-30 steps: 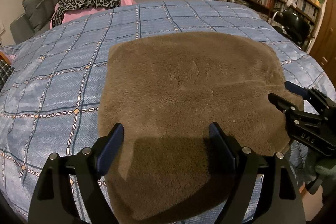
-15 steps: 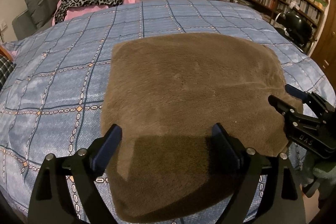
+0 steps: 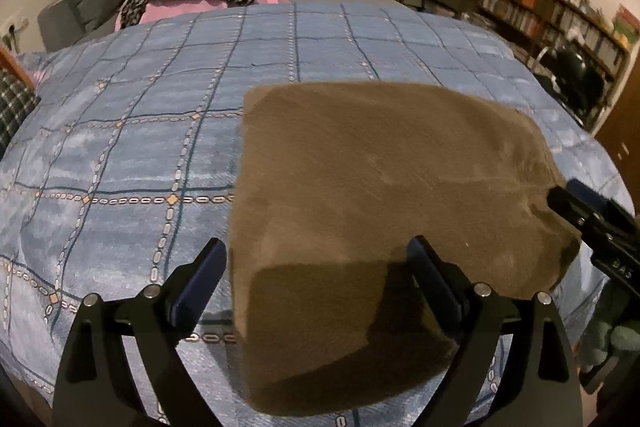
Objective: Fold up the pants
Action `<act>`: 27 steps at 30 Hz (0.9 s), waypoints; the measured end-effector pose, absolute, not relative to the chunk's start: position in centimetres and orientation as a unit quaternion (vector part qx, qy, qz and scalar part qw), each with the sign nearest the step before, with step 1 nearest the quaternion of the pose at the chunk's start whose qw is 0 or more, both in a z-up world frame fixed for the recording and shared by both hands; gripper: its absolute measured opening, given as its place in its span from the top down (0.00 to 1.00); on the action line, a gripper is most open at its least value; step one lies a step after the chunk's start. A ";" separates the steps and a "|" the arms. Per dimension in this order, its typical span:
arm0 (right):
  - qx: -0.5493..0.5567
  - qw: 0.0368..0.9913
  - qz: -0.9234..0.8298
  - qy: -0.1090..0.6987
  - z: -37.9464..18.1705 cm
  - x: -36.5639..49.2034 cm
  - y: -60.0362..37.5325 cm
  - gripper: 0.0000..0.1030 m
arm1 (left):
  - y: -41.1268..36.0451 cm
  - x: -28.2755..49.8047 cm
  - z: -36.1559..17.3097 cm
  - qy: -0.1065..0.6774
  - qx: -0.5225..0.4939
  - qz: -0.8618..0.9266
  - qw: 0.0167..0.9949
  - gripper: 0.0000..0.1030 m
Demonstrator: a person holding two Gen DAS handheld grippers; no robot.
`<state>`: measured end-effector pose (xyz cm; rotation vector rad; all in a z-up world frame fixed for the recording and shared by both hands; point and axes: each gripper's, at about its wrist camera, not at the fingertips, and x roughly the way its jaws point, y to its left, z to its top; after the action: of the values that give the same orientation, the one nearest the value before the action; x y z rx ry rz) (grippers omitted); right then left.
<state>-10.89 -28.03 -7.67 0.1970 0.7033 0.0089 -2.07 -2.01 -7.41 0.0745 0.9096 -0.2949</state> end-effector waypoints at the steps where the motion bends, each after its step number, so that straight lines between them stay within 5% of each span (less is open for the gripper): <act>1: 0.102 0.933 0.003 0.345 -7.5 -10.9 -28.2 0.27 | -1.7 -1.9 -7.3 0.438 0.032 -0.139 0.888 0.11; 12: 0.101 0.927 0.040 0.358 -6.3 -17.0 -28.7 0.27 | -1.1 -2.7 -6.2 0.435 0.025 -0.142 0.889 0.11; 27: 0.137 0.915 -0.014 0.380 -10.3 -16.6 -30.7 0.27 | -13.9 -2.1 -5.8 0.414 0.121 -0.258 0.864 0.11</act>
<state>-16.60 -30.75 -10.30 0.2829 0.7815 -0.0287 -2.14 -13.91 -5.84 0.2540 0.8680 -0.5400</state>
